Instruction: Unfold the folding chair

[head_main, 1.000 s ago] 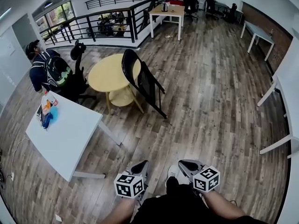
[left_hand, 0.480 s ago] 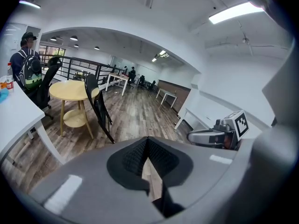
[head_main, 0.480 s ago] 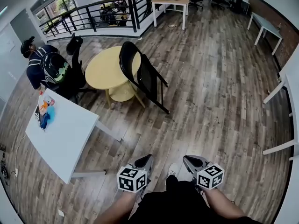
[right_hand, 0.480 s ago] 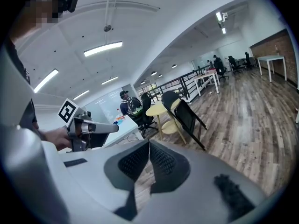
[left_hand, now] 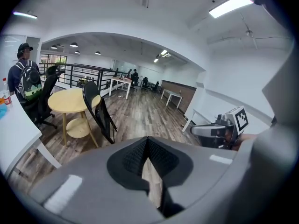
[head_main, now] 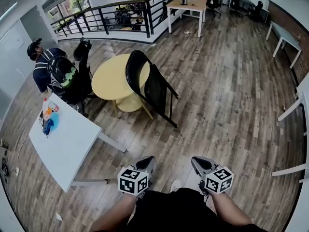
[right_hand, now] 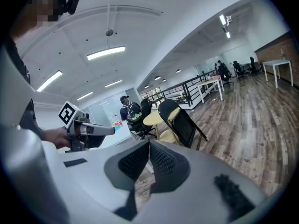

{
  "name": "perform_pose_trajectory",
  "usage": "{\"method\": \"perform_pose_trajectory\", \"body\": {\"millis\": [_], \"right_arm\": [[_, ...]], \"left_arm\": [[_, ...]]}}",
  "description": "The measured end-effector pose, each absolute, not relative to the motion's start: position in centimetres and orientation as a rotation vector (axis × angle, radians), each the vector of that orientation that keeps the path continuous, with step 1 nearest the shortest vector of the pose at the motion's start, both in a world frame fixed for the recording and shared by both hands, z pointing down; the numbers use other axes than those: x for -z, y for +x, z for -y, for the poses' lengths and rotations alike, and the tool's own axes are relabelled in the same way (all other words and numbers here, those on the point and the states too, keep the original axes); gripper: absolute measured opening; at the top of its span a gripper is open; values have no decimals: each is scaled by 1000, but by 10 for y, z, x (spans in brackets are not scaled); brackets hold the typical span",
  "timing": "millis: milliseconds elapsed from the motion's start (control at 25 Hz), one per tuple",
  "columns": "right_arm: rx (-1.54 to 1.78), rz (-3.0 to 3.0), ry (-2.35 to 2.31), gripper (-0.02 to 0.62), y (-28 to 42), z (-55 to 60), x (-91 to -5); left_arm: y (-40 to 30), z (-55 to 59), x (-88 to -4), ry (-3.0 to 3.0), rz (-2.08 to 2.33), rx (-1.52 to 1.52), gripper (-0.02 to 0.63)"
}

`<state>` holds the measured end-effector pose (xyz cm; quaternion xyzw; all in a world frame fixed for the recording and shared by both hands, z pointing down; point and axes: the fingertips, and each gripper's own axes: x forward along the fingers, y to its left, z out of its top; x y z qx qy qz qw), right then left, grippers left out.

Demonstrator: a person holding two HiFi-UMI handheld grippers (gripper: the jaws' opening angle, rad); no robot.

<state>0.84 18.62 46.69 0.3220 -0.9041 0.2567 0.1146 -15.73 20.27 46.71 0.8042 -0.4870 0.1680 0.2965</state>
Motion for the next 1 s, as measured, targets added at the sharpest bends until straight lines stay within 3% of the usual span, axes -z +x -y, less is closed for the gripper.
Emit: {"method": "perform_pose_trajectory", "body": {"millis": [1000], "right_arm": [[-777,2648,943,6,25,-133,-474]], "left_arm": [[-128,-134,-464,2157,1290,-424,8]]}}
